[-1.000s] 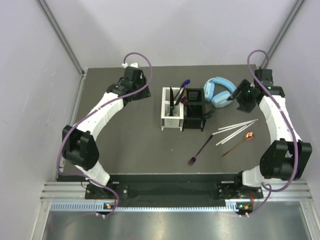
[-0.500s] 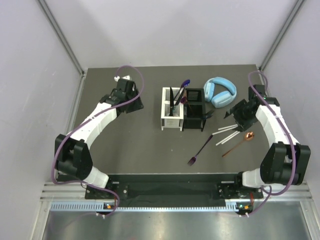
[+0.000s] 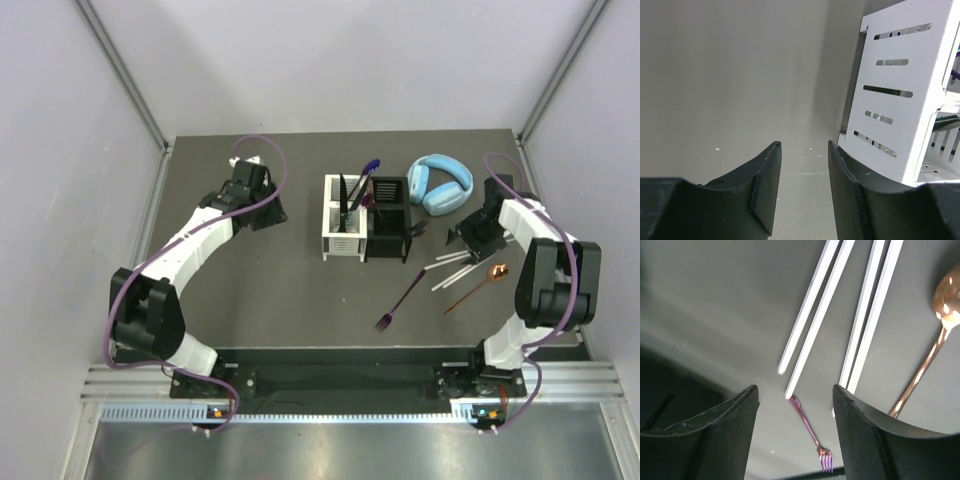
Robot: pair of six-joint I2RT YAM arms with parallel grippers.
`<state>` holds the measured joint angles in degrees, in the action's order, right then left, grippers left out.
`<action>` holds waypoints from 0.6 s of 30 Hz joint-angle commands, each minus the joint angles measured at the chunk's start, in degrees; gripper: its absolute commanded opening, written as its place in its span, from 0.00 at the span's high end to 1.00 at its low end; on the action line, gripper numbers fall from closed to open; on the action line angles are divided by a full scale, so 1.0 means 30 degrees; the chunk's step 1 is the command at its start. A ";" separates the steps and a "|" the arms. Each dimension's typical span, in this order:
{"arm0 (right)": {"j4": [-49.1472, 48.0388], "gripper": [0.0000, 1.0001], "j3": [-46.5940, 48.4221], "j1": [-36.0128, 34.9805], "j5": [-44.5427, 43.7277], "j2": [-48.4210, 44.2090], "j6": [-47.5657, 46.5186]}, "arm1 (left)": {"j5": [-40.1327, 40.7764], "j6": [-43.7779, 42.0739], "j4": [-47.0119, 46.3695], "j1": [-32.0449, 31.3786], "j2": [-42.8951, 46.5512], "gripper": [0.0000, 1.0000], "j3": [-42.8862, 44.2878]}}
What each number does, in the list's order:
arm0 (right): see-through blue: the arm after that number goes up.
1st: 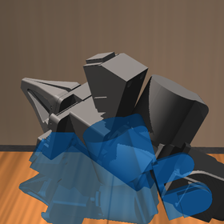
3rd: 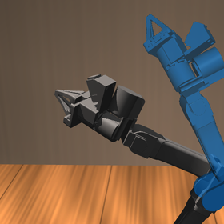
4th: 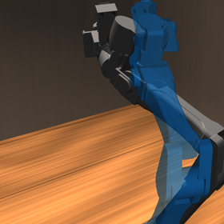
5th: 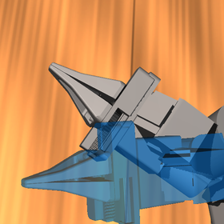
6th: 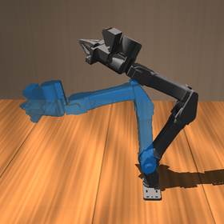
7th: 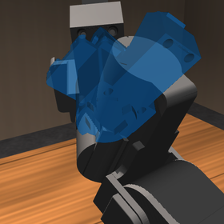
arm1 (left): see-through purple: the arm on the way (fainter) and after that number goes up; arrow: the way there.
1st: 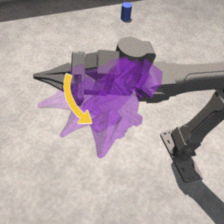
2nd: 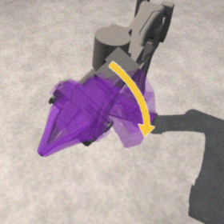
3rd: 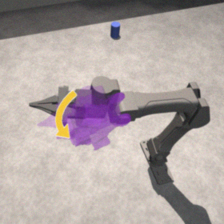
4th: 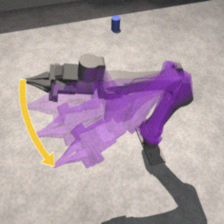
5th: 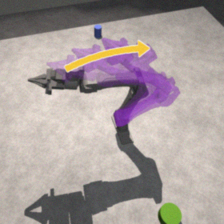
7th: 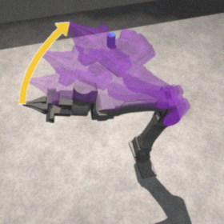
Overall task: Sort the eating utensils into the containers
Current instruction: Pick up the chopstick from the center of the board.
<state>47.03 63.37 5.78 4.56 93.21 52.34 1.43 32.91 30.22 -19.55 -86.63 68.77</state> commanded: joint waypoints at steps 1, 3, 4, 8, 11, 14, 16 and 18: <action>-0.0879 0.39 0.0321 0.0358 -0.0640 0.0950 0.0425 | -0.0185 -0.0100 -0.0170 0.0101 0.0634 0.53 -0.0160; -0.1055 0.39 0.0203 0.0504 -0.0524 0.1361 0.0455 | -0.0126 -0.0099 -0.0111 0.0101 0.0664 0.53 -0.0190; -0.1288 0.39 0.0232 0.0563 -0.0552 0.1478 0.0426 | -0.0097 -0.0099 -0.0024 0.0130 0.0693 0.53 -0.0190; -0.1407 0.39 0.0671 0.0767 -0.0758 0.2384 0.0163 | -0.0009 -0.0129 0.0151 0.0159 0.0635 0.53 -0.0219; -0.1612 0.40 0.0760 0.0885 -0.0787 0.2621 0.0133 | -0.0067 -0.0070 0.0211 0.0130 0.0576 0.53 -0.0219; -0.1642 0.41 0.0906 0.0973 -0.0845 0.2971 0.0016 | -0.0009 0.0017 0.0270 0.0130 0.0634 0.54 -0.0248; -0.1555 0.45 0.1052 0.1002 -0.0845 0.3236 -0.0072 | -0.0009 0.0047 0.0328 0.0131 0.0605 0.54 -0.0278; -0.1612 0.50 0.1111 0.1032 -0.0875 0.3441 -0.0072 | 0.0050 0.0018 0.0357 0.0131 0.0605 0.54 -0.0307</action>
<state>44.38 64.20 7.92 3.05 102.06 52.49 1.13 32.93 30.98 -19.49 -86.63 68.62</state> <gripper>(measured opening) 0.546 0.462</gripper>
